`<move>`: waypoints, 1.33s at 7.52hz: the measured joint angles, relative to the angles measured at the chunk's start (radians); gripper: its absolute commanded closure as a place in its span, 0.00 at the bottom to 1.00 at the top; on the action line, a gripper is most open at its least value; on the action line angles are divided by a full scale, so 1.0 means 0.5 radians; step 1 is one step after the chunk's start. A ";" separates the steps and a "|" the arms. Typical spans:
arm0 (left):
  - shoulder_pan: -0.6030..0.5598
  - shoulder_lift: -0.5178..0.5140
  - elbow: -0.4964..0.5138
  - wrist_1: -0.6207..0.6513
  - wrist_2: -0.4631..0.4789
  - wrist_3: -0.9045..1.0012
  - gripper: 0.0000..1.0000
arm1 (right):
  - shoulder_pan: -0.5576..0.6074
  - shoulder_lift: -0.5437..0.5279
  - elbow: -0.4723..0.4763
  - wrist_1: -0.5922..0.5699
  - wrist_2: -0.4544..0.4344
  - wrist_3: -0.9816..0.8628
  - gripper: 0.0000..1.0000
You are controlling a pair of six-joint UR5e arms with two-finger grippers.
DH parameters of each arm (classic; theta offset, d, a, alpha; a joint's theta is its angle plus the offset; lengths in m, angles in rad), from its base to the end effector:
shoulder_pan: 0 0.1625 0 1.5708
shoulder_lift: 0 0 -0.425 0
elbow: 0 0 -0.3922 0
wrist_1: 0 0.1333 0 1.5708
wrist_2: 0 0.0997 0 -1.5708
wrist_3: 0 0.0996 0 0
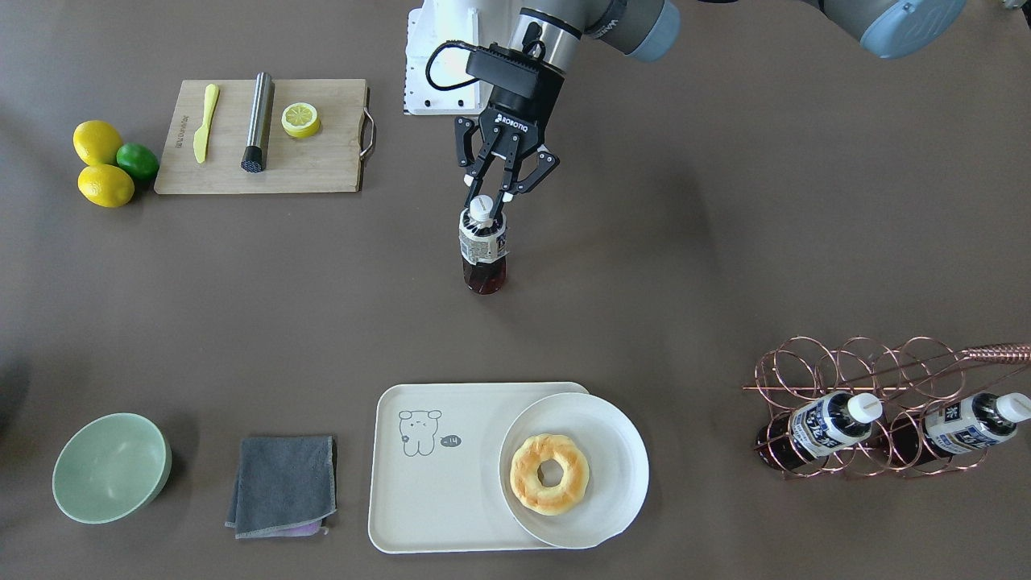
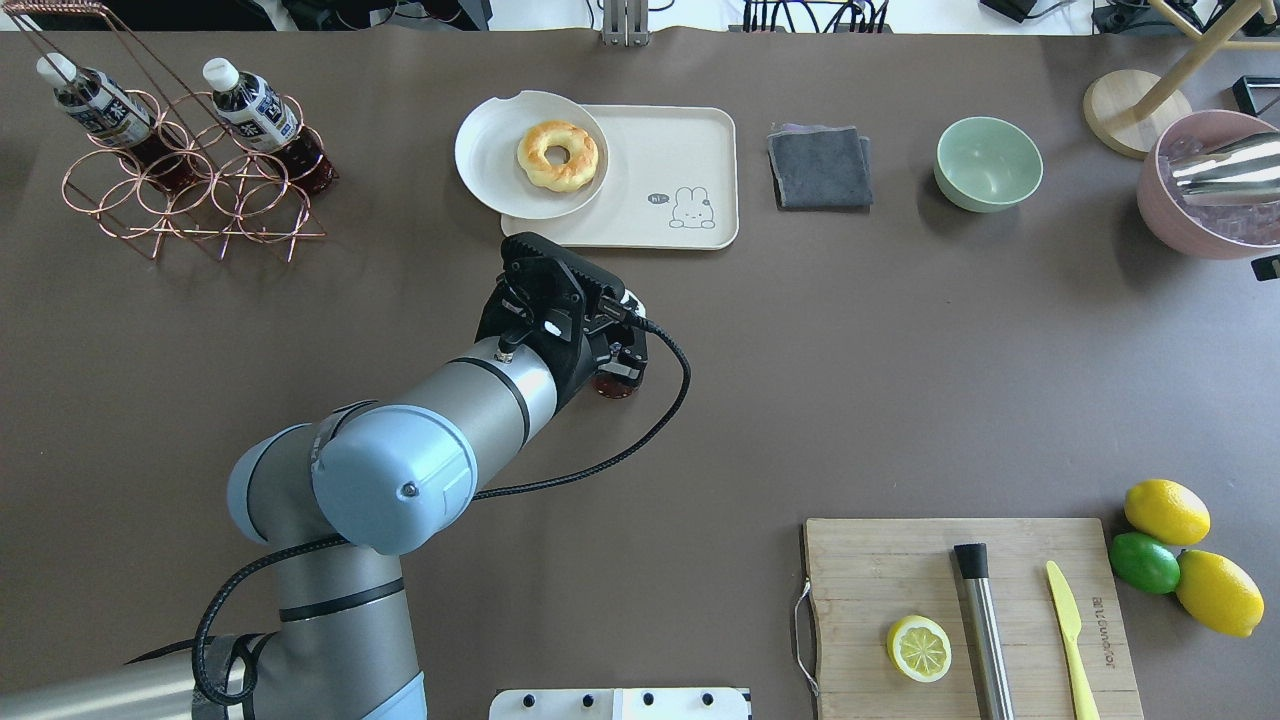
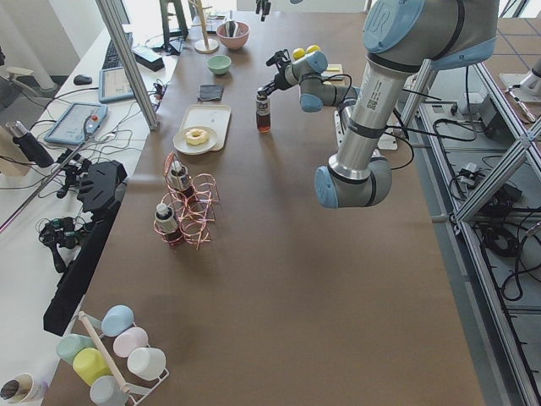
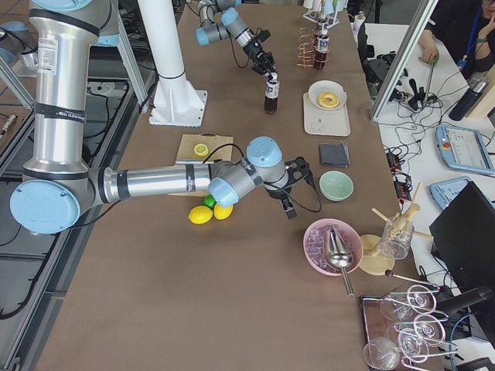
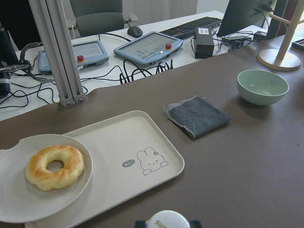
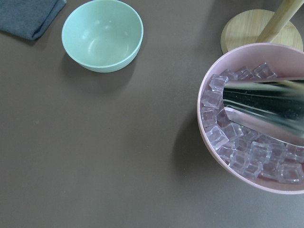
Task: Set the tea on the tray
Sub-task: 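Carry the bottle with the left gripper and set it down in front of the tray, then open the left gripper and withdraw the left arm while the right arm moves in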
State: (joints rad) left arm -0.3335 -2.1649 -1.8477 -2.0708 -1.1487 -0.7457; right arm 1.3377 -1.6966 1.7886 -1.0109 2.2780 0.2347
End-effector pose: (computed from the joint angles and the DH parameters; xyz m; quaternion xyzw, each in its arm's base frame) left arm 0.5093 -0.3607 0.1350 0.4746 0.4292 0.0556 0.7664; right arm -0.0401 -0.4657 0.5478 0.2162 -0.3887 -0.1102 0.8888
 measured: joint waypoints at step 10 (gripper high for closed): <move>-0.651 0.771 -0.418 -0.038 -0.830 -0.098 0.00 | -0.277 0.406 0.086 -0.011 0.000 0.653 0.00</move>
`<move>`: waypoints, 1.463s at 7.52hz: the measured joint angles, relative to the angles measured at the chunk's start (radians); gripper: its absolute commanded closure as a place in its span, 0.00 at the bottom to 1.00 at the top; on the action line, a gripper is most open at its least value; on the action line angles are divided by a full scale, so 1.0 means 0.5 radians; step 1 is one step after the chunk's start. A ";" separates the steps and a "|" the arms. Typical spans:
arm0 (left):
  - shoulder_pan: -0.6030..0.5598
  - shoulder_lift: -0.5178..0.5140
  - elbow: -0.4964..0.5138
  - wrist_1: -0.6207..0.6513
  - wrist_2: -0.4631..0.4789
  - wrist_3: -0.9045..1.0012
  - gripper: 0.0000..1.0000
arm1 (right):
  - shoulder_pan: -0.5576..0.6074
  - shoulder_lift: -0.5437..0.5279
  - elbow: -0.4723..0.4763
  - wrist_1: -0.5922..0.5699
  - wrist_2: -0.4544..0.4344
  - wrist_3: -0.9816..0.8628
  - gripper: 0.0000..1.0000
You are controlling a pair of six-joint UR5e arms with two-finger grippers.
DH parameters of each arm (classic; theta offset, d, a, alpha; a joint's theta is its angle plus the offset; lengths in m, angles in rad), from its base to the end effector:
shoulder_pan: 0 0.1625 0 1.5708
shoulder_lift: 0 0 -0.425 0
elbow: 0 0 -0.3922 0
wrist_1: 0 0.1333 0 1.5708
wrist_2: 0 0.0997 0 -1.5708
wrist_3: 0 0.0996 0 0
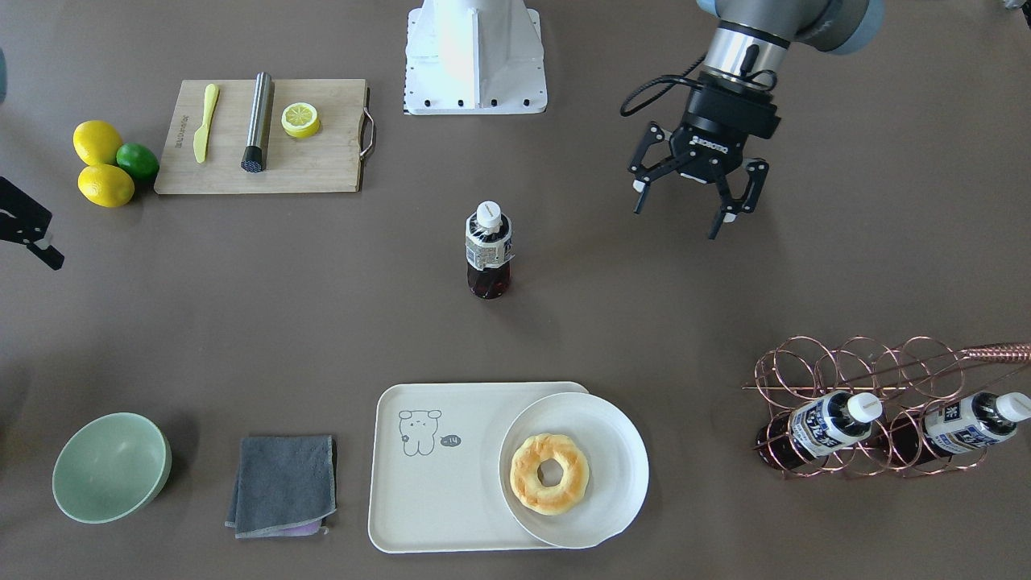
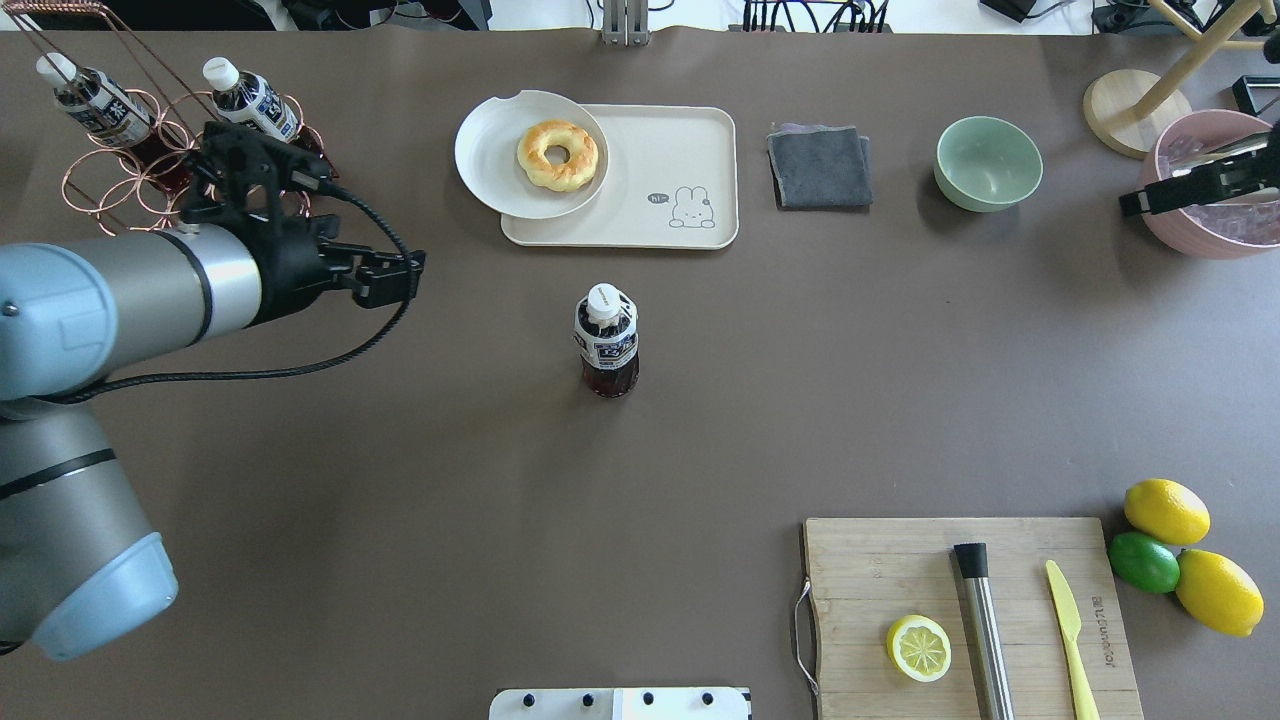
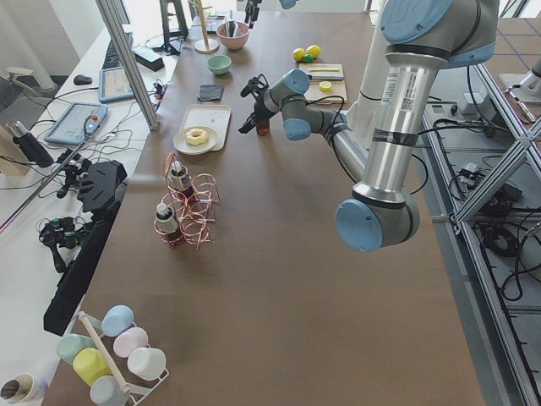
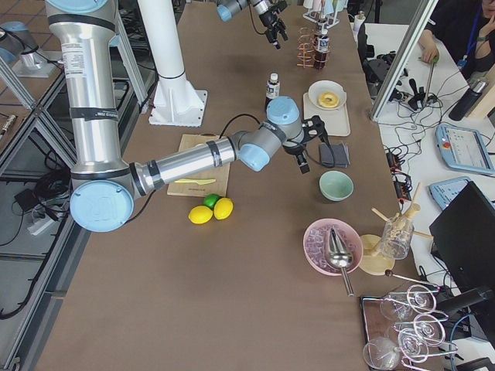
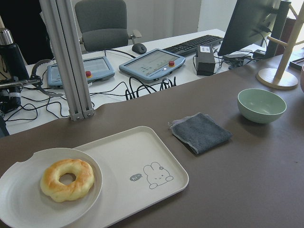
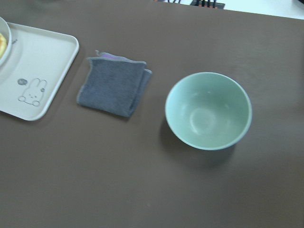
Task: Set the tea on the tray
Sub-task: 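Open the left gripper and withdraw the left arm while the right arm moves in, then reach the right gripper down over the standing tea bottle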
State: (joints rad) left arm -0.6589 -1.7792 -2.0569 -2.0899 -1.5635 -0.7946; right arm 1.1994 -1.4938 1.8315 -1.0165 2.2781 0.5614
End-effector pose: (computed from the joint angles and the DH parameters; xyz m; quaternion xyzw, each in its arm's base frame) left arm 0.3271 -0.4228 0.2687 0.3772 0.4277 0.0461 0.8202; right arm -0.1264 -0.5134 0.4262 0.2209 -0.4610 -0.0684 0.8567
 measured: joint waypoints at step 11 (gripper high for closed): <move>-1.452 0.859 0.938 -0.449 -1.229 1.492 0.00 | -1.395 1.422 0.191 -1.381 -1.386 1.240 0.01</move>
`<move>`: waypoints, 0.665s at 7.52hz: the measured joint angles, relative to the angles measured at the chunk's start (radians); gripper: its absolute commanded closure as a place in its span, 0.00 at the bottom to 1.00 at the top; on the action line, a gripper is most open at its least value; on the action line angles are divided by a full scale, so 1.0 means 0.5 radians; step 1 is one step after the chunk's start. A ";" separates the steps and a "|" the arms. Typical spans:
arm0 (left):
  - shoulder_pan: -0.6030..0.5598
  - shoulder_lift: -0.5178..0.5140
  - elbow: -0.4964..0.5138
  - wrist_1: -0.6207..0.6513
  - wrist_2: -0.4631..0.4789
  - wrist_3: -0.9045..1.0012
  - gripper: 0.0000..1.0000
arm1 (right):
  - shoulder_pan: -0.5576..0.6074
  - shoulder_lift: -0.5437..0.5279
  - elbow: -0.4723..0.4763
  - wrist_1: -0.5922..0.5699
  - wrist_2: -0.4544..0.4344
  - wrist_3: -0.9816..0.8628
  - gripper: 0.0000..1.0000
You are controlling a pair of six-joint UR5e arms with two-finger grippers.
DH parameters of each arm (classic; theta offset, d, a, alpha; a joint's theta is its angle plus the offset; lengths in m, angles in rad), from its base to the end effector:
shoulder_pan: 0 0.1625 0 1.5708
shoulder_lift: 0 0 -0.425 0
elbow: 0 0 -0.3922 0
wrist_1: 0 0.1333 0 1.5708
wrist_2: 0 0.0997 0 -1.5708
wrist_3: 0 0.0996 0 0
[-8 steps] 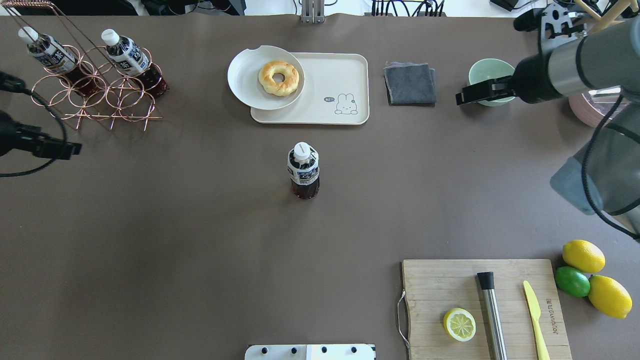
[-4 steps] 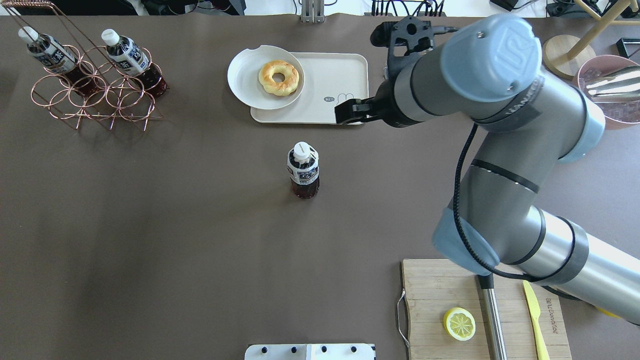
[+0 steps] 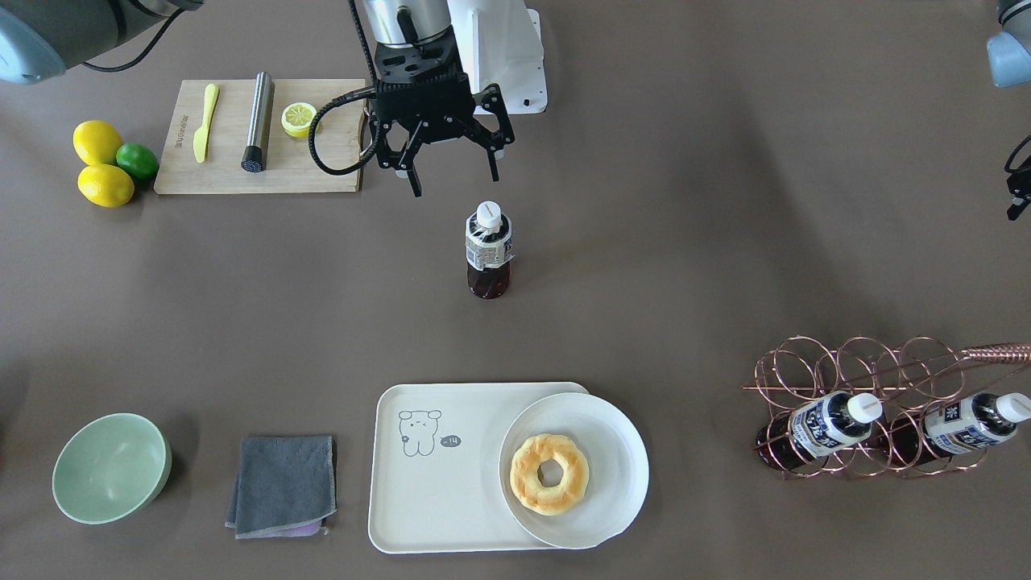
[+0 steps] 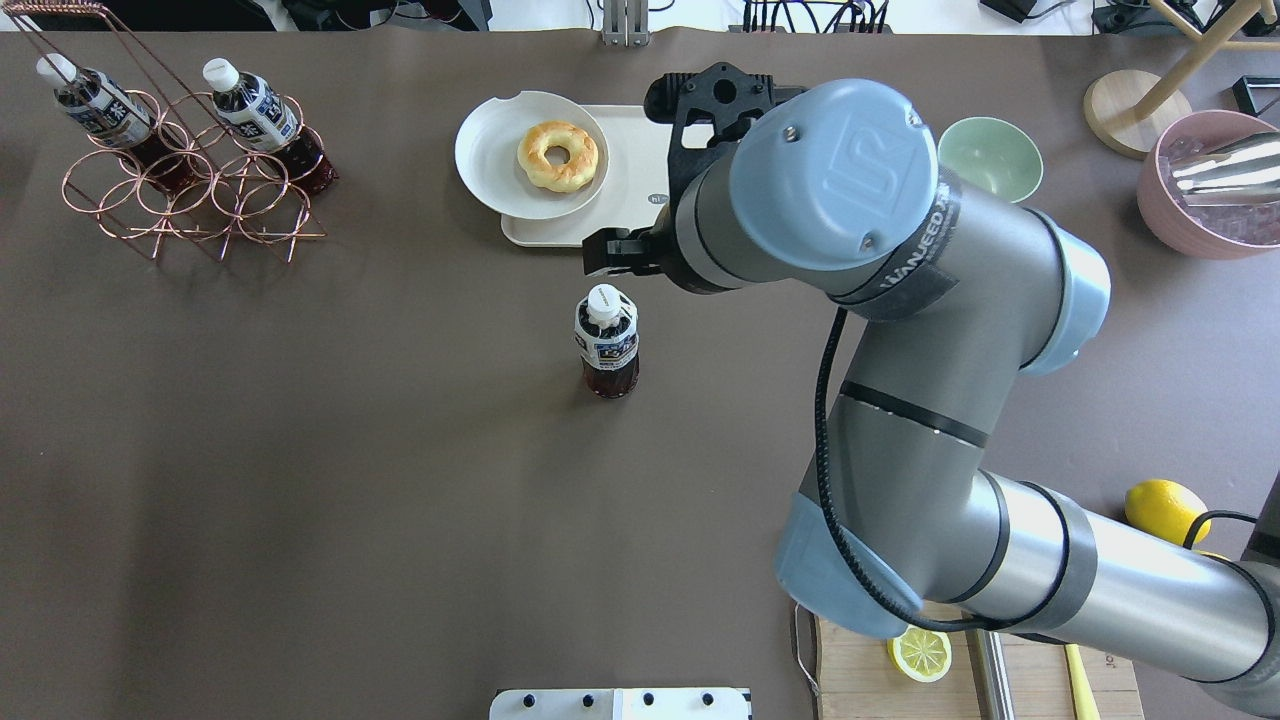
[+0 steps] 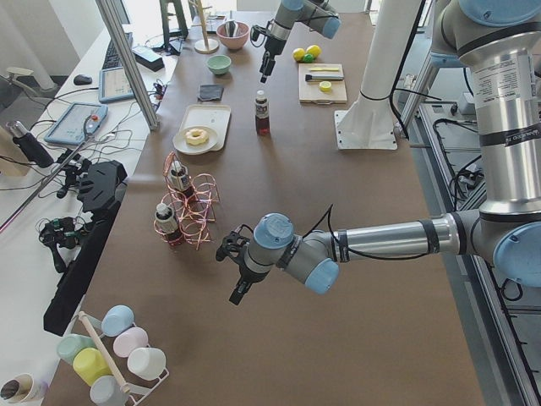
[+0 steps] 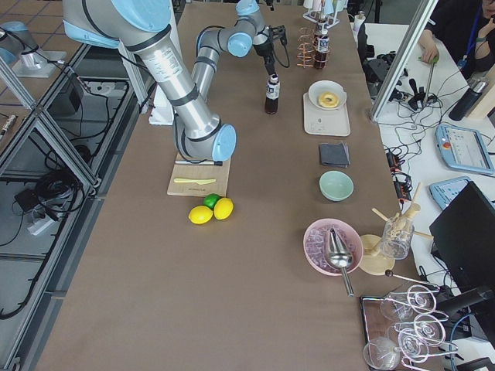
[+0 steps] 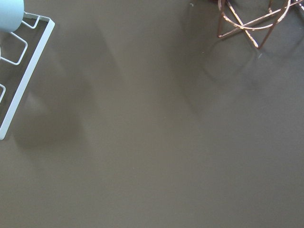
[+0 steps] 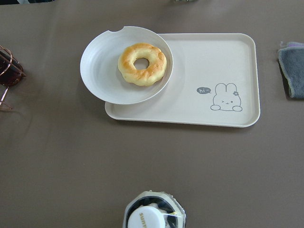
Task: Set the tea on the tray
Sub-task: 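Reach the right gripper down over the standing tea bottle, then close the right gripper around the tea bottle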
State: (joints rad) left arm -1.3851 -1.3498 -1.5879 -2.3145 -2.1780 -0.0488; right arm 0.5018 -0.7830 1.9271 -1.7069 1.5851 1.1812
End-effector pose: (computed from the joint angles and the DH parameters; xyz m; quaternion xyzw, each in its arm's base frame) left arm 0.0021 -0.4254 0.6755 0.2190 0.3159 0.1424 0.9121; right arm -0.4635 -0.4047 0.0741 0.2025 -0.4384 0.0456 0.8745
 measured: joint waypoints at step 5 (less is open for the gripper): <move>-0.006 0.000 0.026 -0.028 -0.004 0.002 0.00 | -0.155 0.135 -0.224 -0.079 -0.305 0.067 0.10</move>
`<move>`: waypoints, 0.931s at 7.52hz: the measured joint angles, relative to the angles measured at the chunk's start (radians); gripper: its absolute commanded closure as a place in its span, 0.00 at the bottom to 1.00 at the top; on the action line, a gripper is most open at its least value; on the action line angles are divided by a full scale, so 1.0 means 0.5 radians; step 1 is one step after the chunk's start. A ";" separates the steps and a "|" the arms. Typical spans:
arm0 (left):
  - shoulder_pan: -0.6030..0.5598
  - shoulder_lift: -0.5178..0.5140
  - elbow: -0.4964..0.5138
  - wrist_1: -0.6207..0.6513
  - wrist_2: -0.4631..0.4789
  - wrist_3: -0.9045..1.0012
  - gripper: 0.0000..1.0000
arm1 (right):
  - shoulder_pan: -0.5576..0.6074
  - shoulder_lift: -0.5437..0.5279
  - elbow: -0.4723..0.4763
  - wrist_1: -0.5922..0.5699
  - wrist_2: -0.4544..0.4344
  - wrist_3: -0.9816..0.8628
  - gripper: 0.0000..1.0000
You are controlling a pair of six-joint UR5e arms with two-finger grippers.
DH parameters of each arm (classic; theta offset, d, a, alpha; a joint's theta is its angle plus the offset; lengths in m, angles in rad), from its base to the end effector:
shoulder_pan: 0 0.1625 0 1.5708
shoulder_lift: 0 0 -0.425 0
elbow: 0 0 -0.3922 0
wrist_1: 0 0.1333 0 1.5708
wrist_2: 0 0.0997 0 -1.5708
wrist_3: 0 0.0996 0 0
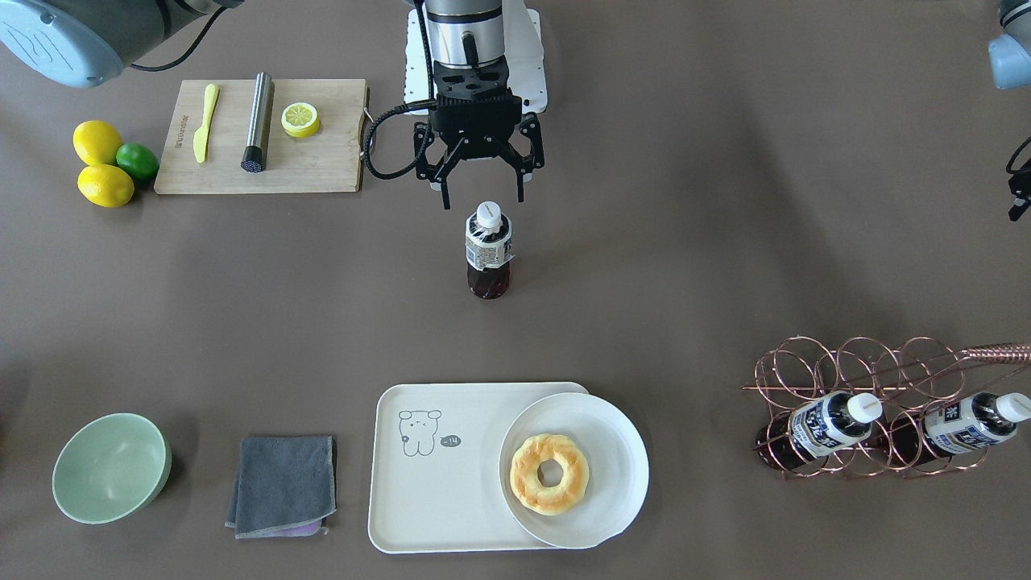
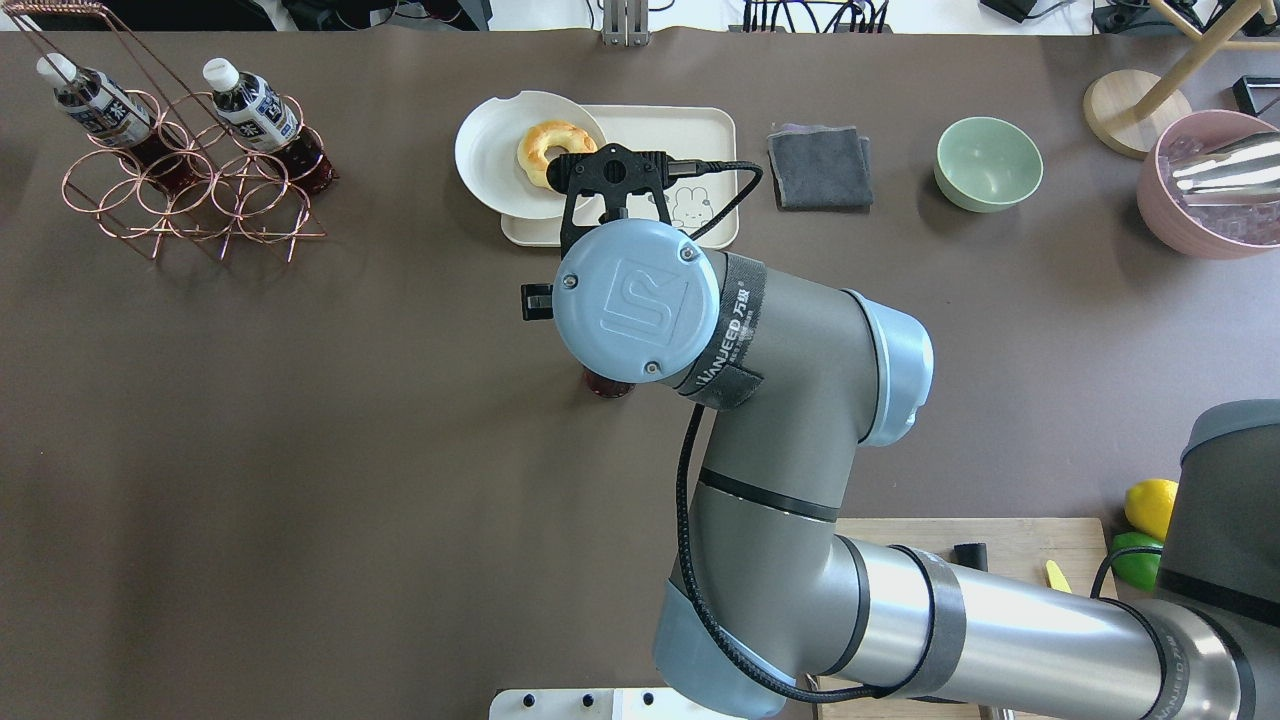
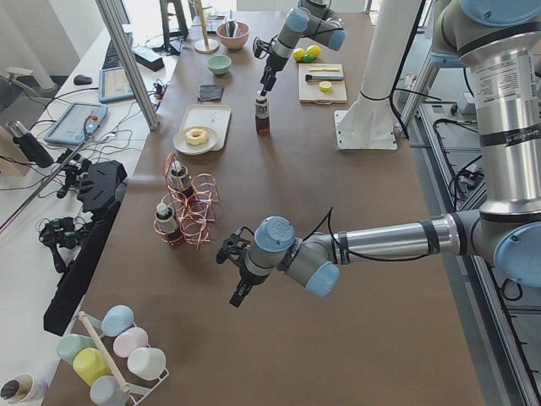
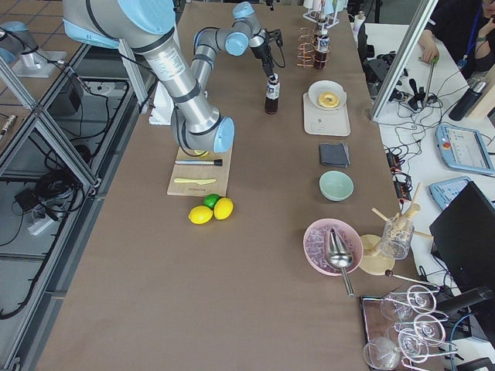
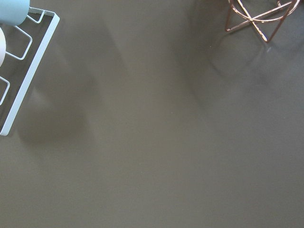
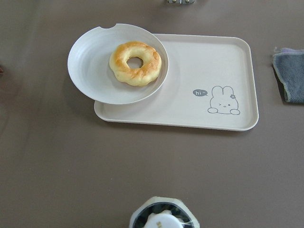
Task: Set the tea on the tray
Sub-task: 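Close the right gripper around the tea bottle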
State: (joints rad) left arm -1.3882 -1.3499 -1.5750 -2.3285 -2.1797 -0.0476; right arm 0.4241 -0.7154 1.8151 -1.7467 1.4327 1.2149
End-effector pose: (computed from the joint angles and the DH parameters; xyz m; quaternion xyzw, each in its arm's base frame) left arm 0.0007 -0.4244 0.6802 0.2201 0.3162 0.1419 0.9118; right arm -0.5206 -0.3964 0.0717 0.2262 -0.3877 0.0612 0.8915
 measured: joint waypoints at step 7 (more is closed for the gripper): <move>0.002 0.000 0.004 -0.003 -0.023 0.006 0.00 | -0.007 0.003 -0.045 0.014 -0.035 -0.018 0.22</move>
State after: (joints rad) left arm -1.3871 -1.3499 -1.5730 -2.3301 -2.1913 -0.0448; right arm 0.4203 -0.7140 1.7927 -1.7396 1.4151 1.2060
